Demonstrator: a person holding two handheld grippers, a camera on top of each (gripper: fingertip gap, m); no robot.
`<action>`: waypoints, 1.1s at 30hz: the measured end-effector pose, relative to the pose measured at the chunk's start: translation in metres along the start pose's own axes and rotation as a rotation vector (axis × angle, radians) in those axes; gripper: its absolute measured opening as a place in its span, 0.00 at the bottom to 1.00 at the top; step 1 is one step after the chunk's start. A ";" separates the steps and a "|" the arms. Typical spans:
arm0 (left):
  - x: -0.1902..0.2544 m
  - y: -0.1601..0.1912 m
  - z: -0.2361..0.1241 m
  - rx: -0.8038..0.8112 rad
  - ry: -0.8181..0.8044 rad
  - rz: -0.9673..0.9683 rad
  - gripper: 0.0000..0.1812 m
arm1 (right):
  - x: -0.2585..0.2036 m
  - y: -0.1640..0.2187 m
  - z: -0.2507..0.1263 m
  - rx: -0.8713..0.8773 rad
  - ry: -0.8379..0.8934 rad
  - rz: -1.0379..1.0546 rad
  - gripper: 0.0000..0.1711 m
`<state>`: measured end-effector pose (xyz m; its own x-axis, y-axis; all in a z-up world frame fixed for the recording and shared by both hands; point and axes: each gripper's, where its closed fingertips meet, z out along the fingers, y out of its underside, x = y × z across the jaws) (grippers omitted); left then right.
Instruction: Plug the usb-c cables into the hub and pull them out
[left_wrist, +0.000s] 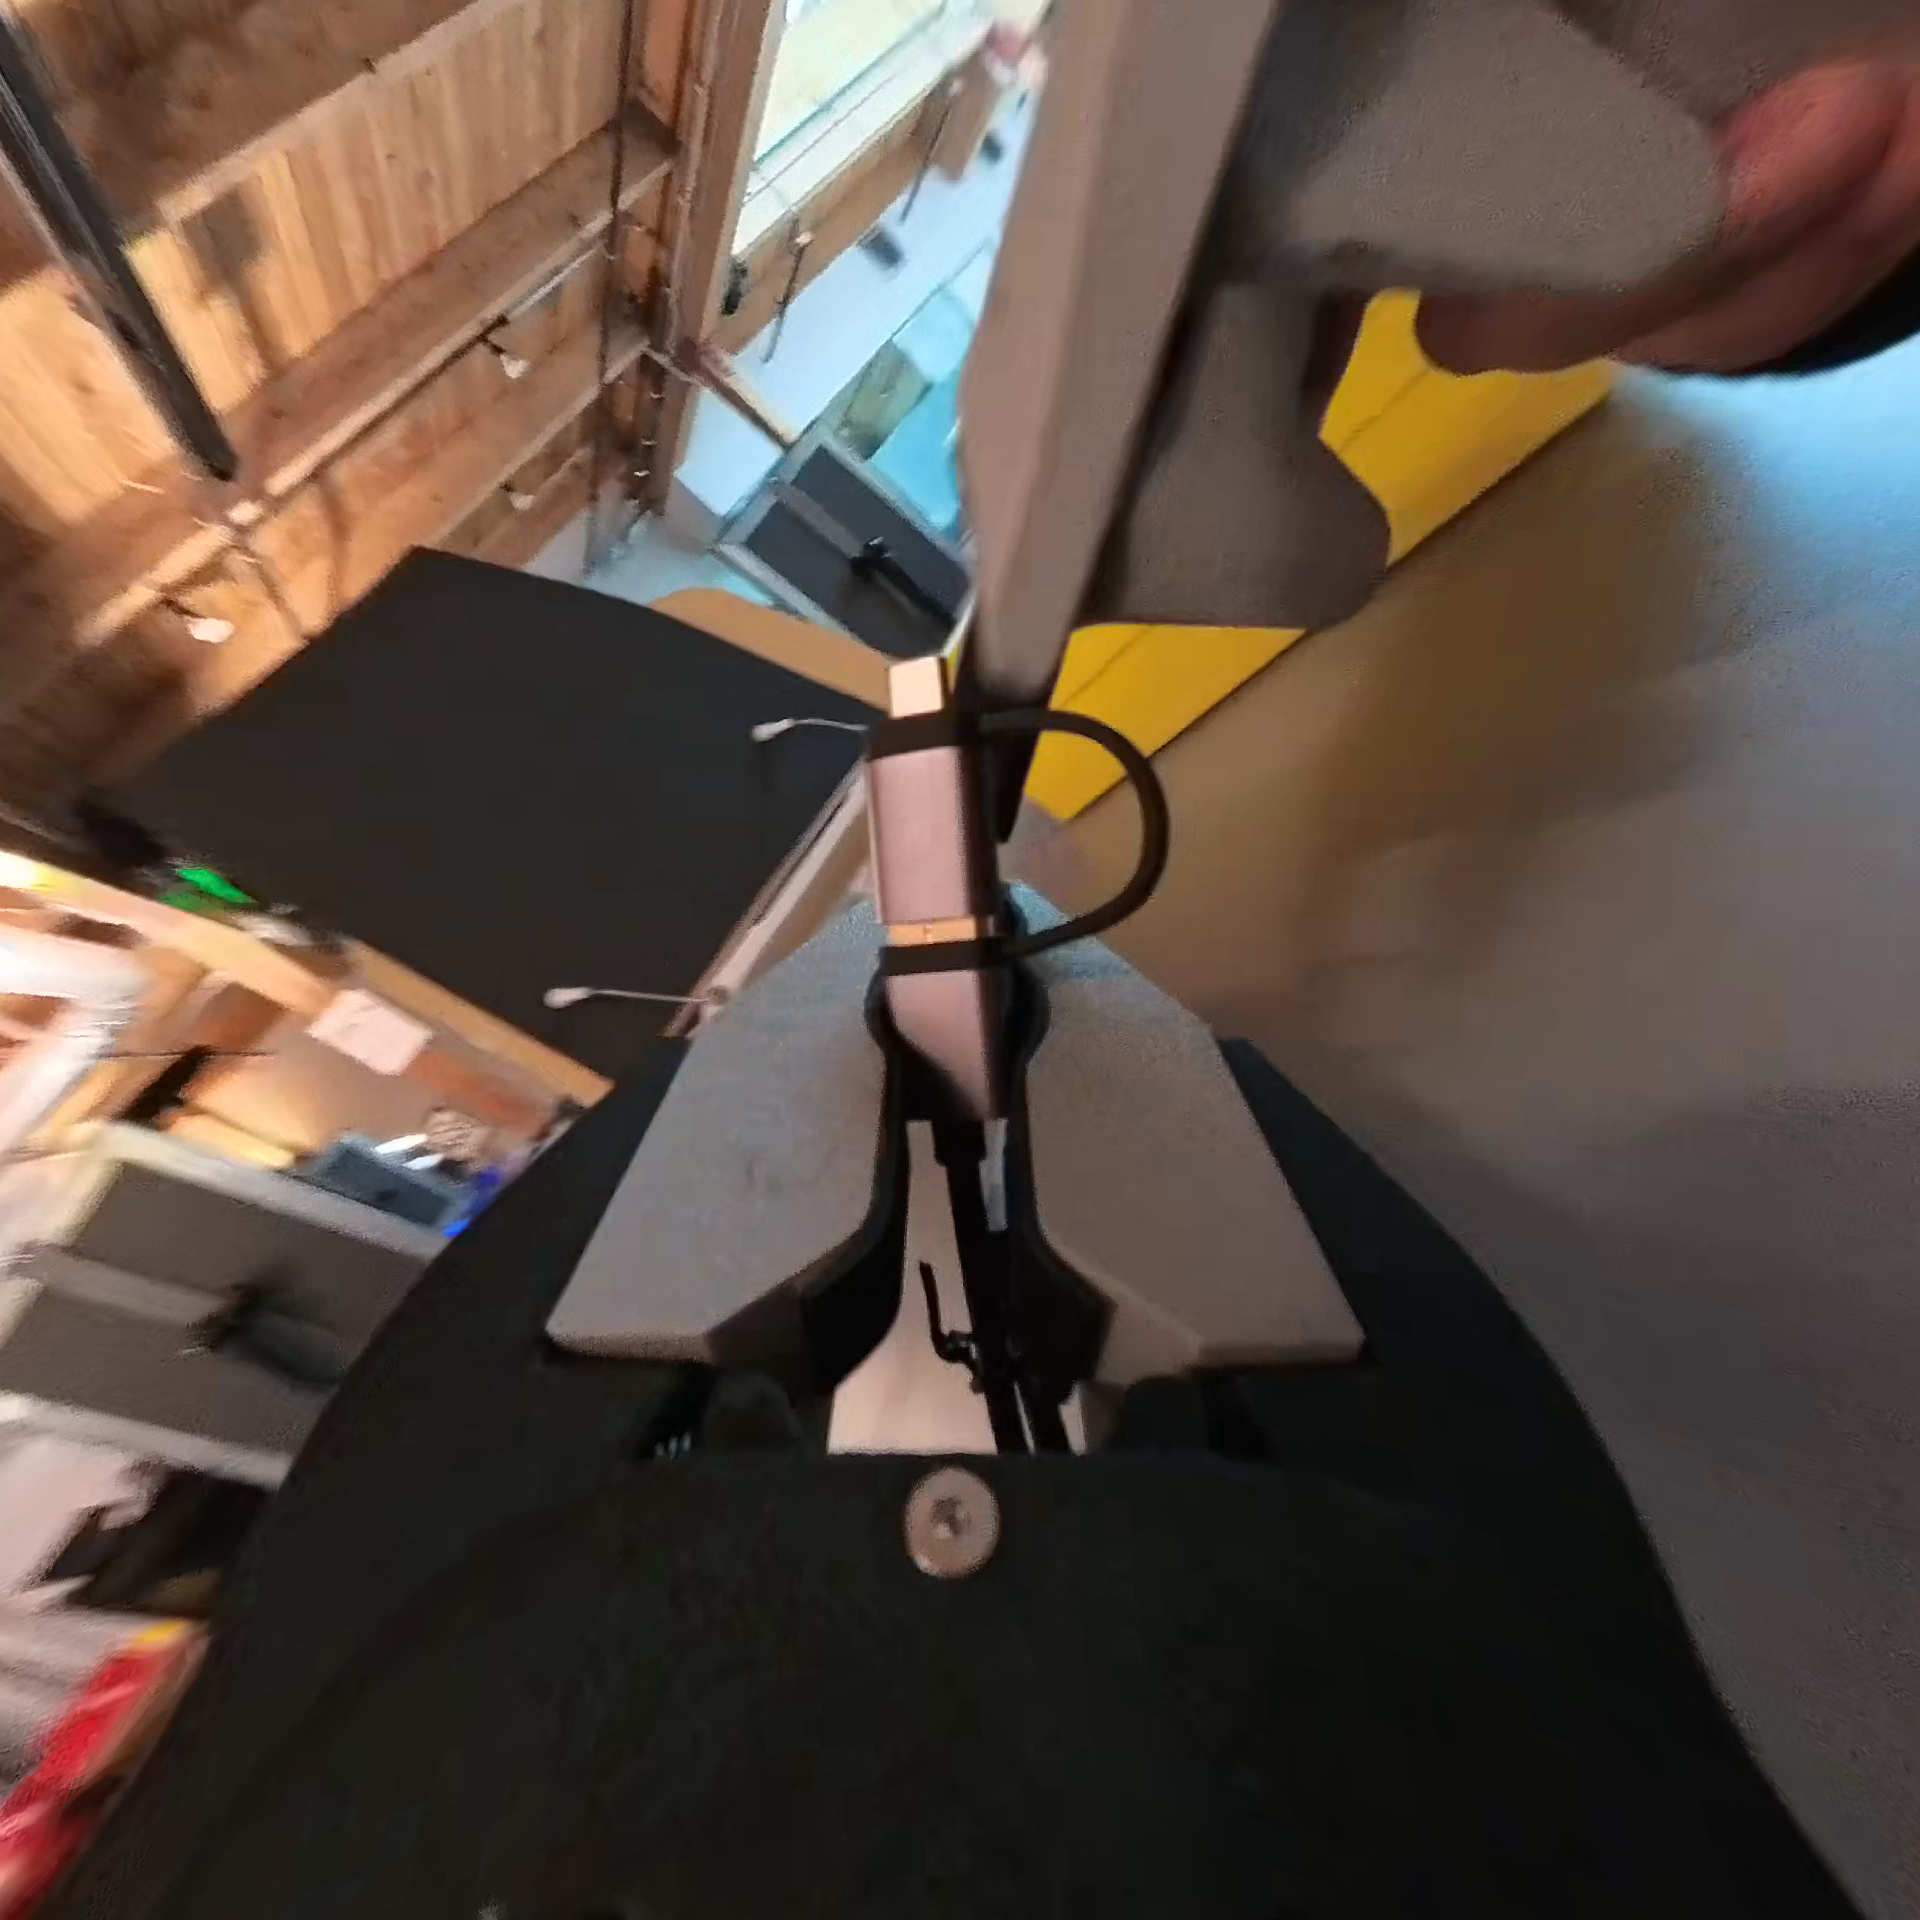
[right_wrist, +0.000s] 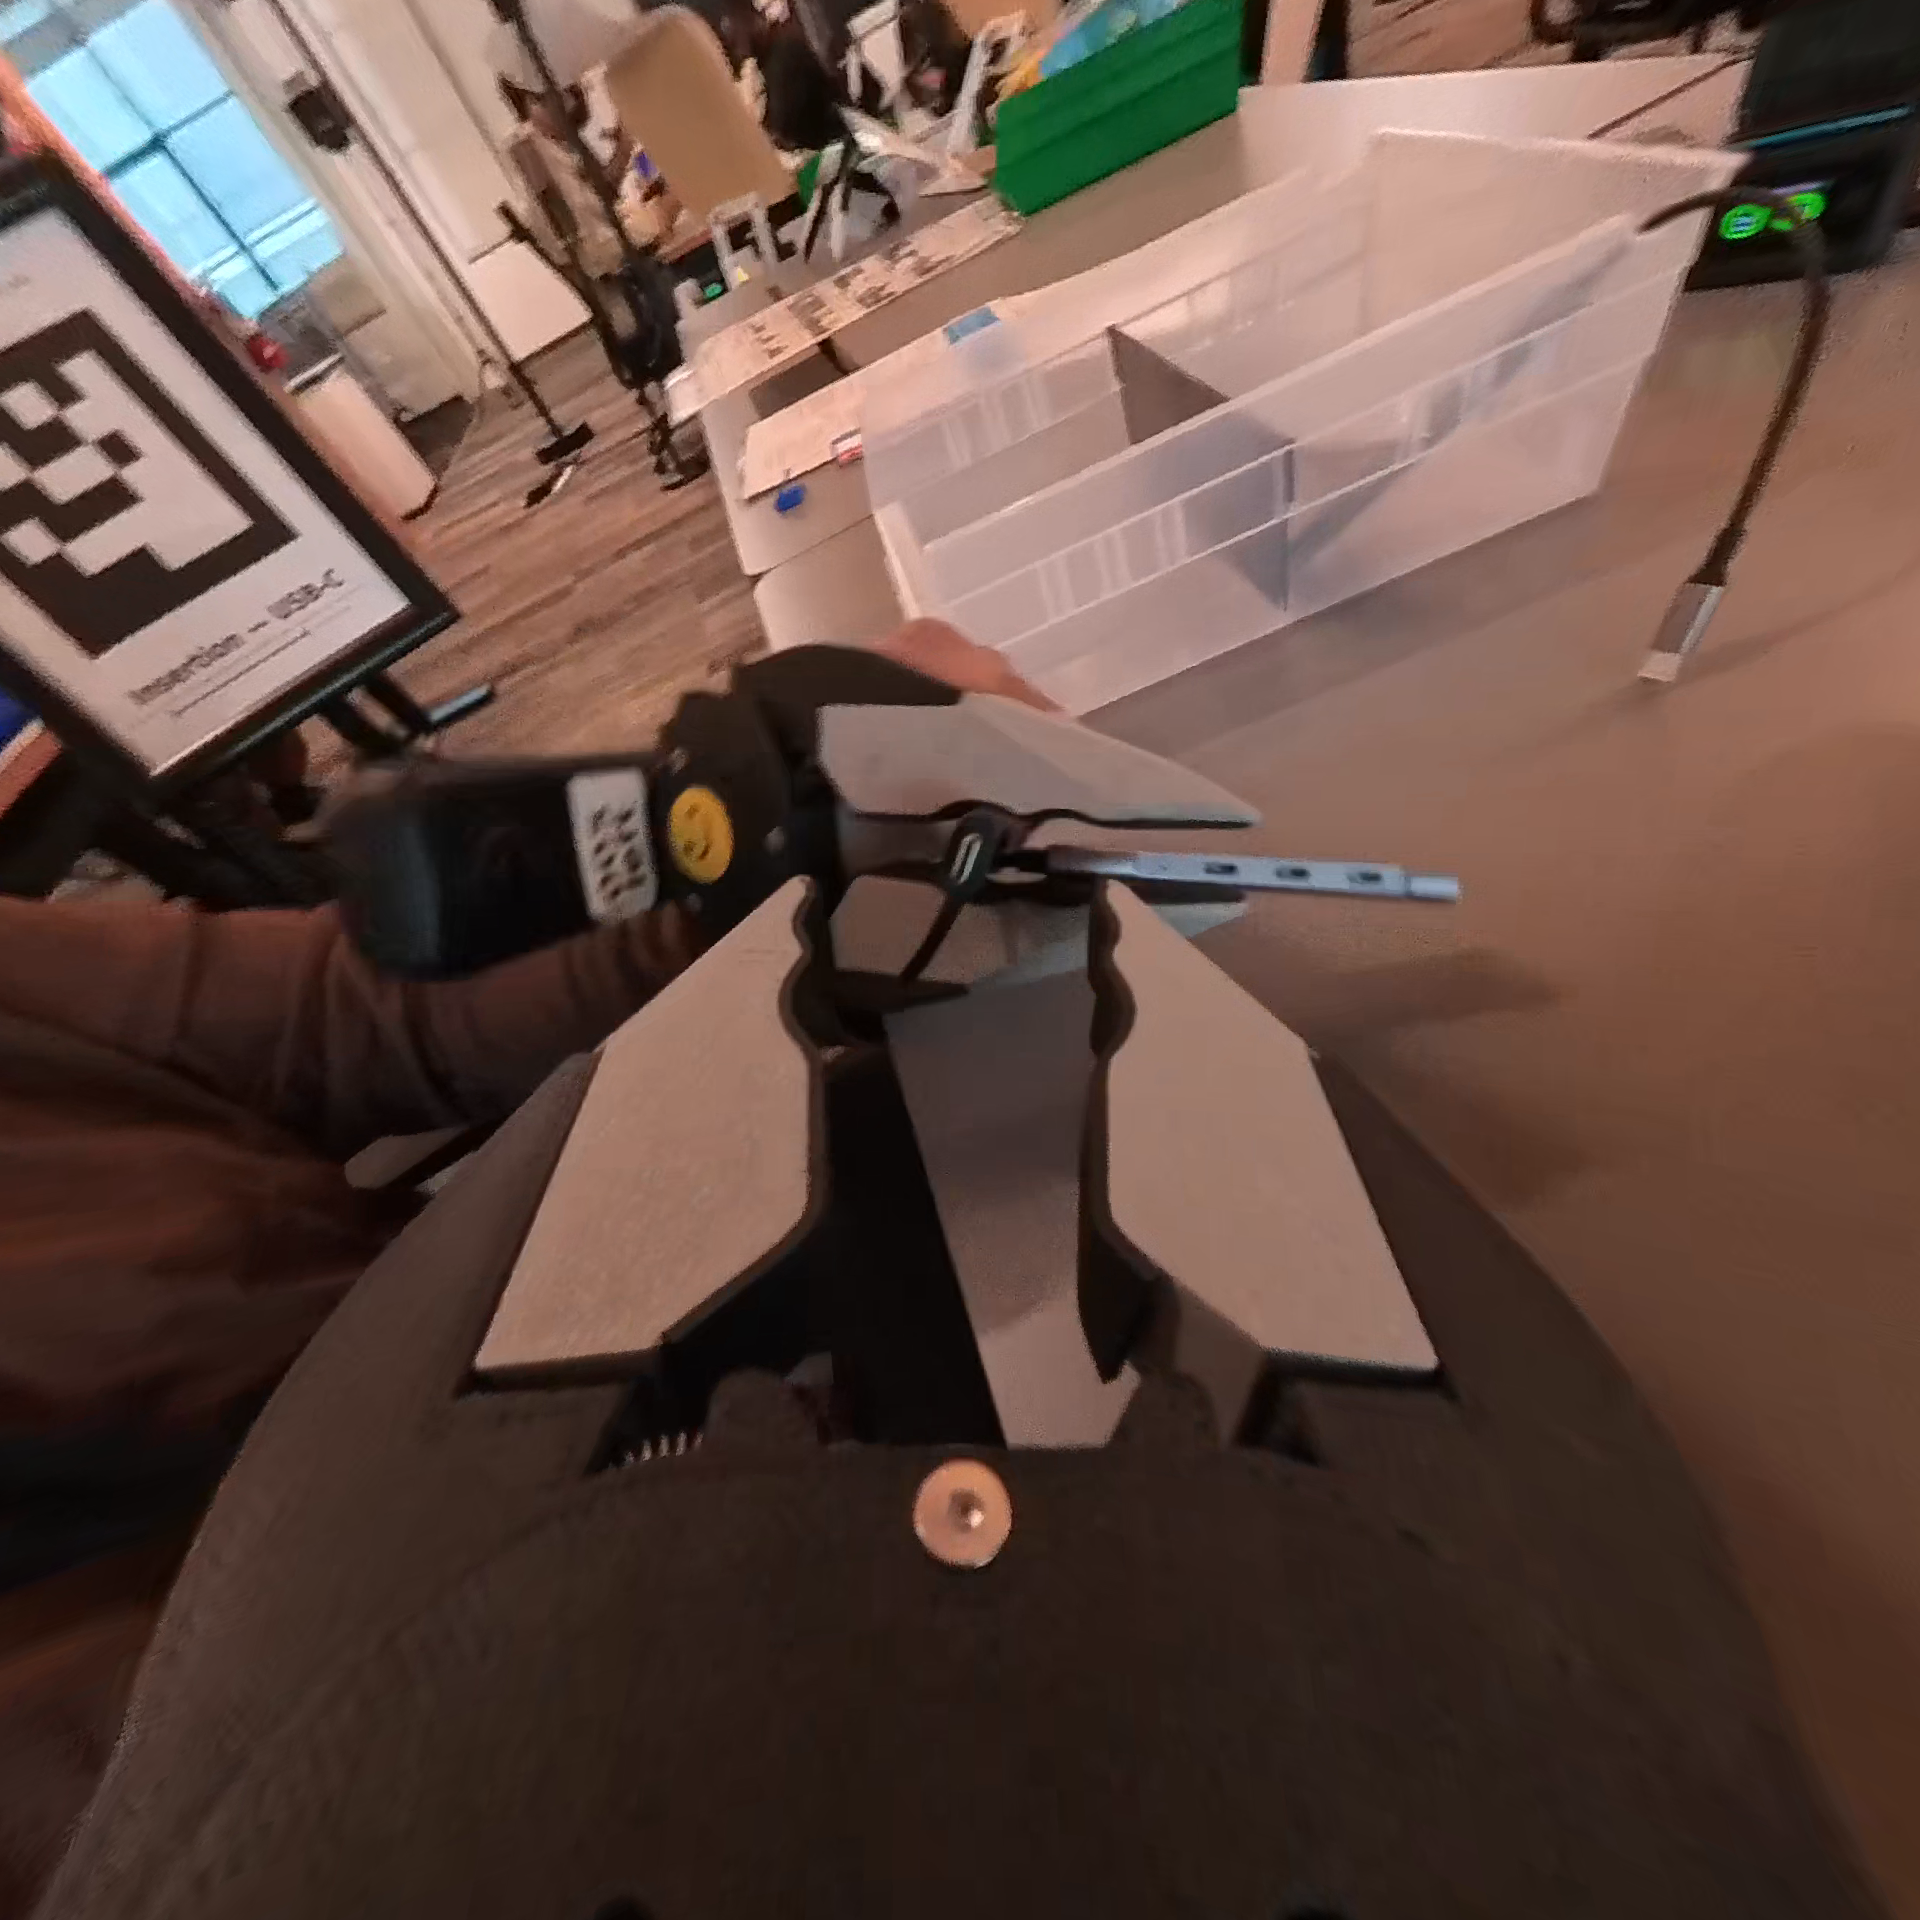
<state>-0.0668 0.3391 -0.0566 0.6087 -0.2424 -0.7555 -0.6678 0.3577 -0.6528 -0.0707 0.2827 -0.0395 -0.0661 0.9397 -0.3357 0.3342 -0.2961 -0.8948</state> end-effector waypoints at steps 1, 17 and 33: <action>-0.002 0.001 0.000 -0.024 -0.043 0.065 0.06 | 0.005 0.000 0.002 0.014 0.017 0.016 0.25; 0.016 0.015 0.011 -0.163 -0.090 0.309 0.05 | 0.027 0.017 -0.005 -0.049 0.092 0.011 0.02; 0.015 -0.006 0.007 -0.054 -0.187 0.384 0.16 | 0.048 0.015 -0.025 -0.100 0.289 -0.105 0.03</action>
<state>-0.0500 0.3397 -0.0635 0.3753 0.0684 -0.9244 -0.8795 0.3410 -0.3319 -0.0458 0.3277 -0.0621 0.1596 0.9782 -0.1327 0.4315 -0.1900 -0.8819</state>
